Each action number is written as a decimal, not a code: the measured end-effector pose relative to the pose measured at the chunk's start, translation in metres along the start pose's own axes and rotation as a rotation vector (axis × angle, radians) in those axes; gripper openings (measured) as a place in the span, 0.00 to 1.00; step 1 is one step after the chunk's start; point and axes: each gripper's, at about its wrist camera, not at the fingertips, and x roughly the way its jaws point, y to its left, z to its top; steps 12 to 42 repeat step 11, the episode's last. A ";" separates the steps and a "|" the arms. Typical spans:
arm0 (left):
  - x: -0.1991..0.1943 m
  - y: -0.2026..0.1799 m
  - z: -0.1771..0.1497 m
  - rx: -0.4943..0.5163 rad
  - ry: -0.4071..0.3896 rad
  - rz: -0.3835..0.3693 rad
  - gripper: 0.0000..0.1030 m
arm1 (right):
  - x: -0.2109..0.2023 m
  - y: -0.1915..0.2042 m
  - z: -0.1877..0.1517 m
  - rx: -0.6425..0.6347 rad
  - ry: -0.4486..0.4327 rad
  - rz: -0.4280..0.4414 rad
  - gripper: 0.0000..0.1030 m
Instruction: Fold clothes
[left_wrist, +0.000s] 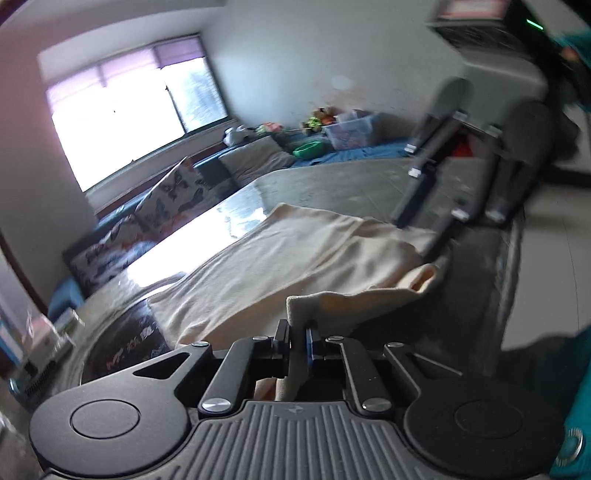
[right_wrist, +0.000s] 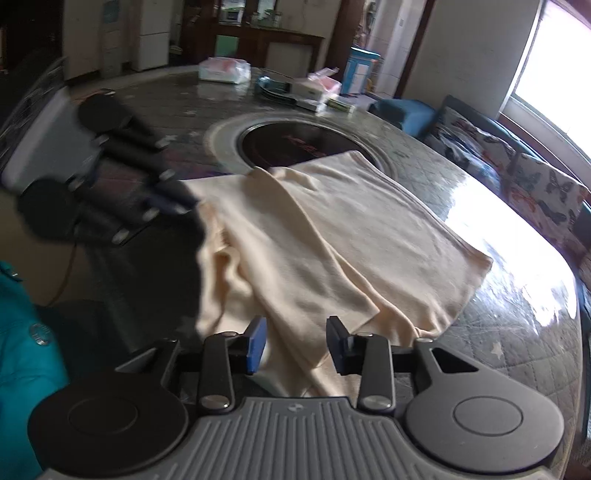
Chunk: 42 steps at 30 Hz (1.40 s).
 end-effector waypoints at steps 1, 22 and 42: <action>0.003 0.007 0.004 -0.037 0.005 0.000 0.09 | -0.003 0.001 -0.001 -0.010 -0.006 0.011 0.43; 0.025 0.039 0.014 -0.175 0.059 -0.030 0.09 | 0.022 0.014 -0.008 -0.144 -0.034 -0.052 0.49; 0.025 0.039 0.014 -0.175 0.059 -0.030 0.09 | 0.022 0.014 -0.008 -0.144 -0.034 -0.052 0.49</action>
